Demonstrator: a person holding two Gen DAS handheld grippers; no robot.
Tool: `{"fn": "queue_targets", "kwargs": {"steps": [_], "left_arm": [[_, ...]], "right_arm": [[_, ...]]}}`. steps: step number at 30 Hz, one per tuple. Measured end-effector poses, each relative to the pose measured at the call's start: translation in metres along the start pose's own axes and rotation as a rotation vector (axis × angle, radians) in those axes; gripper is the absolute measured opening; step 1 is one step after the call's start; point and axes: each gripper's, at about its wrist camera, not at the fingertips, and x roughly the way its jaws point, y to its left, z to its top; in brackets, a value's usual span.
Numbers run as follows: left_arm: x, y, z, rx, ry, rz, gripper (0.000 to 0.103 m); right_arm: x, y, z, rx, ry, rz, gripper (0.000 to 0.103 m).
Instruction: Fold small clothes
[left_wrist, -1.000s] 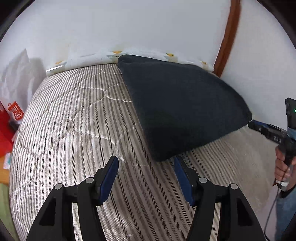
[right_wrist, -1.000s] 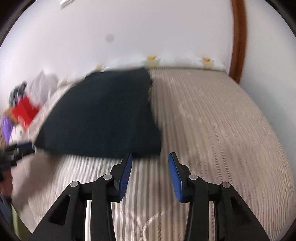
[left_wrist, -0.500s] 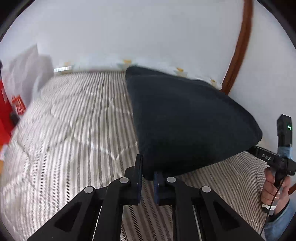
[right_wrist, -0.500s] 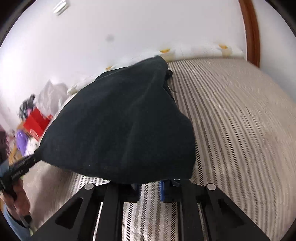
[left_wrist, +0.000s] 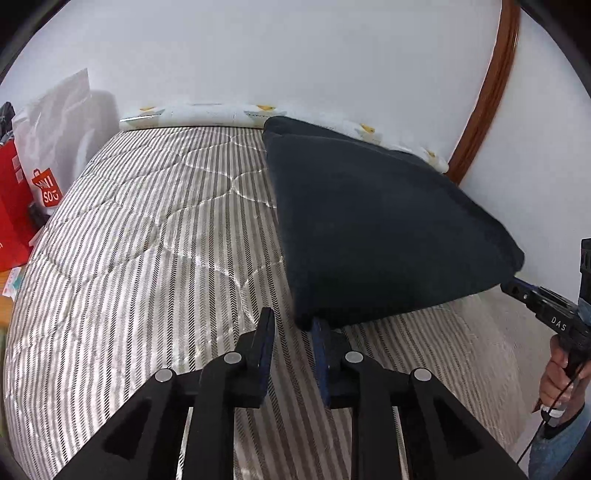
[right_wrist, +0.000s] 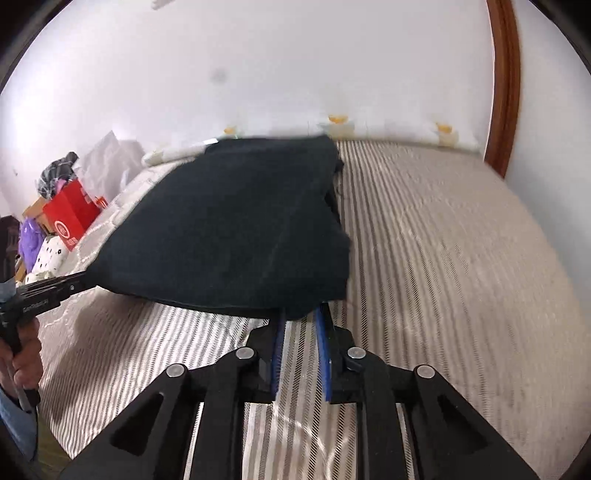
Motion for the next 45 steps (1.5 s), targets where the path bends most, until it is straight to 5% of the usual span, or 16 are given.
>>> {"fn": "queue_targets", "kwargs": {"steps": [3, 8, 15, 22, 30, 38, 39, 40, 45], "left_arm": [[-0.015, 0.002, 0.0, -0.013, -0.027, -0.019, 0.021], [-0.032, -0.004, 0.006, 0.015, -0.094, -0.027, 0.039], [0.016, -0.007, 0.022, -0.002, -0.016, 0.047, 0.041], [0.017, 0.001, 0.022, -0.038, -0.003, -0.009, 0.043], [0.027, -0.006, 0.029, -0.036, 0.01, -0.03, 0.043], [0.026, 0.001, 0.033, -0.021, 0.0, -0.036, 0.047], [0.027, 0.001, 0.034, -0.021, 0.001, -0.037, 0.048], [0.028, 0.002, 0.034, -0.019, 0.002, -0.038, 0.049], [0.027, 0.002, 0.034, -0.015, -0.003, -0.033, 0.051]], "right_arm": [[-0.019, -0.003, 0.004, 0.018, -0.049, -0.002, 0.024], [-0.026, -0.003, 0.021, 0.063, -0.12, 0.012, 0.028], [0.037, 0.001, 0.032, 0.118, -0.005, -0.089, 0.028], [0.027, -0.006, 0.044, 0.147, -0.055, 0.008, 0.032], [0.075, -0.028, 0.08, 0.309, -0.018, 0.06, 0.032], [0.103, -0.035, 0.106, 0.28, 0.04, 0.018, 0.026], [0.106, -0.034, 0.108, 0.275, 0.051, 0.014, 0.023], [0.107, -0.034, 0.11, 0.261, 0.054, 0.01, 0.008], [0.099, -0.037, 0.113, 0.259, 0.014, -0.012, 0.008]]}}
